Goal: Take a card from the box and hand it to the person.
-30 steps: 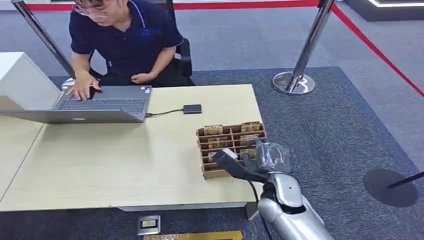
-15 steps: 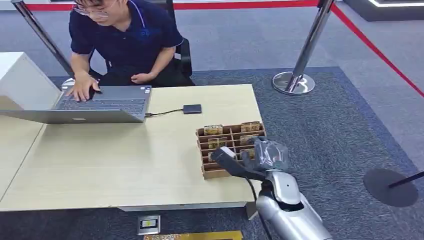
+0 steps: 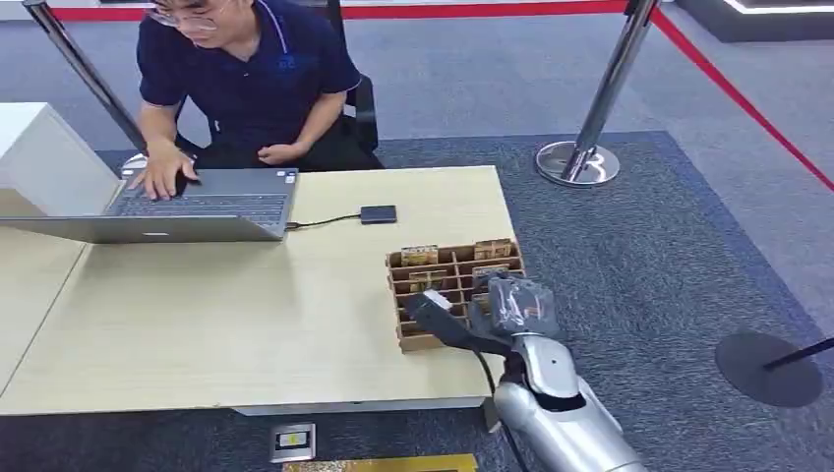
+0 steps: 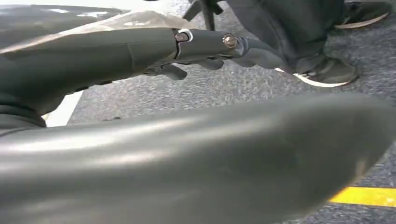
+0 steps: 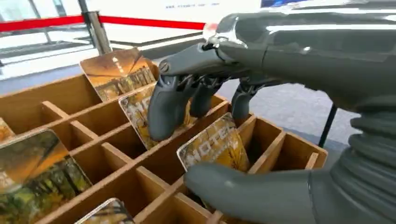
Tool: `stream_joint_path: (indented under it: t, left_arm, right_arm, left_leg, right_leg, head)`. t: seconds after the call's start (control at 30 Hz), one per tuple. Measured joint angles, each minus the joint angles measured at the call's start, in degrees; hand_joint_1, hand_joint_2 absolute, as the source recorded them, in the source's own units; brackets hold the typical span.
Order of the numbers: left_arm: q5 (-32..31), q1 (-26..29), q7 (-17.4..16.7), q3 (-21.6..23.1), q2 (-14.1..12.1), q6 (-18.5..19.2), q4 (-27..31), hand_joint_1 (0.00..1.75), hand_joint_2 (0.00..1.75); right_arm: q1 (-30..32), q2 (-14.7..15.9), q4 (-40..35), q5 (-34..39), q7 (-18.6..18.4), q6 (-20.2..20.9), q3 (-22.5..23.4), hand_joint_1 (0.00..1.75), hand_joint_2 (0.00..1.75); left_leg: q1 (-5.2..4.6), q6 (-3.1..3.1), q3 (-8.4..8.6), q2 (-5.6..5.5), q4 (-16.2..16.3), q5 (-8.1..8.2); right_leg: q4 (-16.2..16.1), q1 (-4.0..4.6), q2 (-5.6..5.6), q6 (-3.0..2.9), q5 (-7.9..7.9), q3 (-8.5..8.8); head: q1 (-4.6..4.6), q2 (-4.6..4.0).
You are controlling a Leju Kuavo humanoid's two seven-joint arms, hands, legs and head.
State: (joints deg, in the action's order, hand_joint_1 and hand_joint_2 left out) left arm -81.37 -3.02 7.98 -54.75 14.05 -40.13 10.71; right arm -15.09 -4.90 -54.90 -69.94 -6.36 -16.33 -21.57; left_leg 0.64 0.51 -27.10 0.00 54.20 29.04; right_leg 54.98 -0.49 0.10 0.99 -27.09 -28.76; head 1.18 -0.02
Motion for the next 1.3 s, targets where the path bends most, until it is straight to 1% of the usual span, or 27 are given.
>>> stream_joint_path:
  t: [0.6, 0.87, 1.03, 1.07, 1.3]
  left_arm:
    - [0.1, 0.1, 0.1, 0.0, 0.0, 0.0, 0.0, 0.0, 0.0]
    - [0.0, 0.1, 0.2, 0.0, 0.0, 0.0, 0.0, 0.0, 0.0]
    - [0.0, 0.1, 0.4, 0.0, 0.0, 0.0, 0.0, 0.0, 0.0]
    - [0.0, 0.1, 0.4, 0.0, 0.0, 0.0, 0.0, 0.0, 0.0]
    - [0.0, 0.1, 0.6, 0.0, 0.0, 0.0, 0.0, 0.0, 0.0]
  right_arm:
    - [-0.3, 0.0, 0.7, 0.1, -0.5, -0.5, 0.0, 0.84, 1.75]
    - [0.2, 0.4, -0.6, 0.2, -0.9, -0.4, 0.8, 0.84, 1.75]
    - [0.4, 0.5, -0.9, 0.1, -0.9, -0.4, 0.9, 0.87, 1.75]
    - [0.4, 0.5, -1.1, 0.1, -0.9, -0.4, 0.9, 0.86, 1.75]
    - [0.7, 0.6, -1.2, 0.1, -0.9, -0.4, 1.0, 0.87, 1.75]
  left_leg:
    - [0.0, 0.0, 0.01, 0.0, 0.0, -0.02]
    - [-0.01, 0.0, 0.0, 0.0, 0.0, -0.02]
    - [0.0, 0.0, 0.0, 0.0, 0.0, -0.02]
    - [0.0, 0.0, 0.0, 0.0, 0.0, -0.02]
    - [-0.01, 0.0, 0.0, 0.0, 0.0, -0.02]
  right_leg:
    - [0.0, 0.0, 0.0, 0.01, 0.02, 0.0]
    - [0.0, 0.0, 0.0, 0.01, 0.03, -0.02]
    - [0.0, 0.0, 0.0, 0.01, 0.02, -0.04]
    - [0.0, 0.0, 0.0, 0.01, 0.02, -0.04]
    - [0.0, 0.0, 0.0, 0.01, 0.03, -0.03]
  head:
    - [0.0, 0.0]
    - [0.0, 0.0]
    - [0.0, 0.0]
    - [0.0, 0.0]
    - [0.0, 0.0]
